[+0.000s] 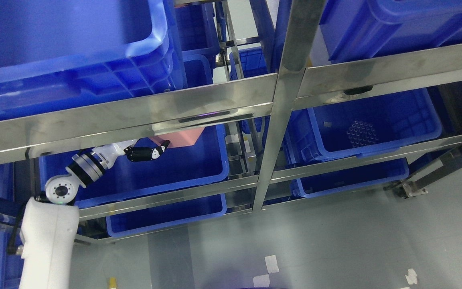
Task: Place storage box into left shelf container
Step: 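Extend the left hand into the blue bin on the rack, then release the pink box into the blue bin with the left hand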
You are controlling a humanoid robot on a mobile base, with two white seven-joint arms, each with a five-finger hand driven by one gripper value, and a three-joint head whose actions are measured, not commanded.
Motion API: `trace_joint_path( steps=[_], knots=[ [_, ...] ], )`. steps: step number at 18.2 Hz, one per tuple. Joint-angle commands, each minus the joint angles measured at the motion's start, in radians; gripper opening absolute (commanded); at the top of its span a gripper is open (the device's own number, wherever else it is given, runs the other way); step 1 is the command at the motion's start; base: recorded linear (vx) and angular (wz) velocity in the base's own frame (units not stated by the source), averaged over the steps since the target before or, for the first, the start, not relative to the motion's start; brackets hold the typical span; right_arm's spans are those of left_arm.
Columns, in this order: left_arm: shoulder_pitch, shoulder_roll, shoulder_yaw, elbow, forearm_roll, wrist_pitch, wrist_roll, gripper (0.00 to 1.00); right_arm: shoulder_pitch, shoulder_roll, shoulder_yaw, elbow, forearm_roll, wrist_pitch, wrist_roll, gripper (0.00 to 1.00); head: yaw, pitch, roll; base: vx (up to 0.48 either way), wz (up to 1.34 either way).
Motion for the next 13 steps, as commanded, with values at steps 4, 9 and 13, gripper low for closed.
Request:
trace_joint_path(
  steps=[4,9,13],
  knots=[
    [-0.069,0.0,0.069,0.143,-0.204,-0.035,-0.009,0.3,-0.005,-0.017,0.0,-0.017,-0.021,-0.004,-0.002,1.0,0.0,0.0,0.0,0.0,0.0],
    [-0.066,-0.05,0.091,0.129,-0.176,-0.033,0.003,0.89,-0.005,-0.017,0.0,-0.017,-0.021,-0.003,-0.002,1.0,0.0,0.0,0.0,0.0,0.0],
    [-0.058,-0.209,0.262,0.057,-0.07,0.011,0.054,0.99,-0.005,-0.017,0.0,-0.017,-0.021,-0.003,-0.002,1.0,0.0,0.0,0.0,0.0,0.0]
  ],
)
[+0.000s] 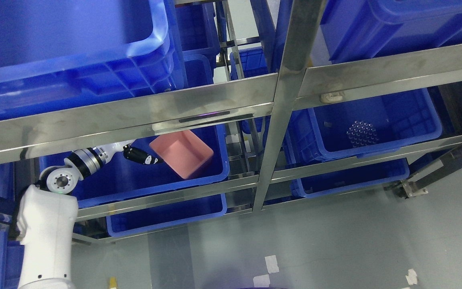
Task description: Place storage box into left shelf container
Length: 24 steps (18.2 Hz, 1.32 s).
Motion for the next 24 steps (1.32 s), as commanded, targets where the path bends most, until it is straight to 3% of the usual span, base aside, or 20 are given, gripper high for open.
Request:
trace_joint_path(
  steps=[1,3,5,8,11,15,24],
  knots=[
    [0.015,-0.158,0.175,-0.047,0.172,0.045,0.035,0.99,-0.005,-0.017,0.0,-0.017,-0.021,0.0,0.0,1.0,0.0,0.0,0.0,0.0,0.0],
    [0.054,-0.158,0.113,-0.128,0.423,0.19,0.119,0.99,-0.005,-0.017,0.0,-0.017,-0.021,0.0,0.0,1.0,0.0,0.0,0.0,0.0,0.0],
    [0.157,-0.158,0.058,-0.304,0.623,0.353,0.202,0.99,-0.003,-0.017,0.0,-0.017,-0.021,-0.001,0.0,1.0,0.0,0.0,0.0,0.001,-0.01],
    [0.303,-0.158,-0.002,-0.565,0.778,0.464,0.353,0.99,-0.003,-0.017,0.0,-0.017,-0.021,-0.001,0.0,1.0,0.0,0.0,0.0,0.0,0.0],
    [0.439,-0.158,-0.052,-0.743,0.78,0.458,0.587,0.99,-0.003,-0.017,0.0,-0.017,-0.021,-0.001,0.0,1.0,0.0,0.0,0.0,0.0,0.0],
    [0.518,-0.158,-0.082,-0.734,0.797,0.36,0.6,0.99,-0.003,-0.017,0.0,-0.017,-0.021,0.0,0.0,1.0,0.0,0.0,0.0,0.0,0.0],
    [0.527,-0.158,-0.082,-0.734,0.797,0.417,0.629,1.0,-0.005,-0.017,-0.001,-0.017,-0.021,0.0,0.001,1.0,0.0,0.0,0.0,0.0,0.0]
  ],
)
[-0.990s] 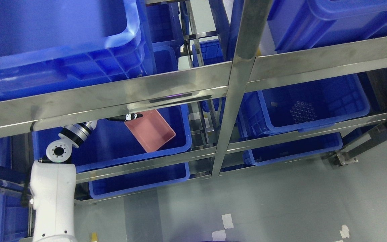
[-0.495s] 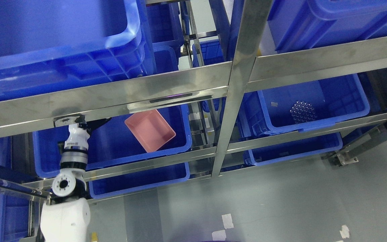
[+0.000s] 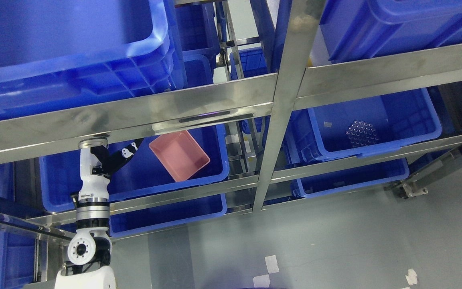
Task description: Place storage box into left shelf container
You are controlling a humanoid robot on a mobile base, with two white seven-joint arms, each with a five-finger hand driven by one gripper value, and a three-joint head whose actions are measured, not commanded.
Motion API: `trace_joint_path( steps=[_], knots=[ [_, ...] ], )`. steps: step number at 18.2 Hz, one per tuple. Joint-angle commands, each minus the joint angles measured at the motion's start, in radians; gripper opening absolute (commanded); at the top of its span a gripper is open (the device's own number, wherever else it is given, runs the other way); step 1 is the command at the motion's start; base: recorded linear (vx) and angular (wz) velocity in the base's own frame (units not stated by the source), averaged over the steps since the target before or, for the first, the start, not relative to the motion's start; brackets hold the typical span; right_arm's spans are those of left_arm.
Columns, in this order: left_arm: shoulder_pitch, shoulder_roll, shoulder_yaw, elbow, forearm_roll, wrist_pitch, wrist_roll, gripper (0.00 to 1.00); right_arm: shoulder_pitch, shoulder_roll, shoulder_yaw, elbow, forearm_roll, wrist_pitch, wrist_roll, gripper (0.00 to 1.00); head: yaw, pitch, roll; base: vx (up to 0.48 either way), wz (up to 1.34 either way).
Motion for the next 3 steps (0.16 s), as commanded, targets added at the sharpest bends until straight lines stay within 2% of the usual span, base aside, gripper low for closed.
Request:
trace_joint_path(
  steps=[1,3],
  knots=[
    [0.011,0.002,-0.032,-0.124,0.015,0.009,0.001,1.0,-0.003,-0.017,0.0,-0.017,-0.021,0.002,0.004,1.0,0.0,0.0,0.0,0.0,0.0],
    [0.012,0.002,-0.032,-0.124,0.015,0.008,-0.001,1.0,-0.003,-0.017,0.0,-0.017,-0.021,0.001,0.004,1.0,0.0,0.0,0.0,0.0,0.0]
  ],
)
